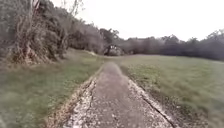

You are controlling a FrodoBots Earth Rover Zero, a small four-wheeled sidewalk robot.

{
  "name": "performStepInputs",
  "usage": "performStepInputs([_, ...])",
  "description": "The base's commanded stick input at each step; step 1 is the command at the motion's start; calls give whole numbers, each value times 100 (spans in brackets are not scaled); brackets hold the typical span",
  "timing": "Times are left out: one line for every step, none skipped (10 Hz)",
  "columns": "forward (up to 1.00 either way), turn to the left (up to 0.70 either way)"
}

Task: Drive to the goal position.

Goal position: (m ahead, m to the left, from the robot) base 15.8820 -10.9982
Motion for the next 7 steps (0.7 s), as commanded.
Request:
performStepInputs([70, -3])
performStepInputs([70, -3])
performStepInputs([70, -24])
performStepInputs([70, -31])
performStepInputs([70, -35])
performStepInputs([70, -34])
performStepInputs([70, 0])
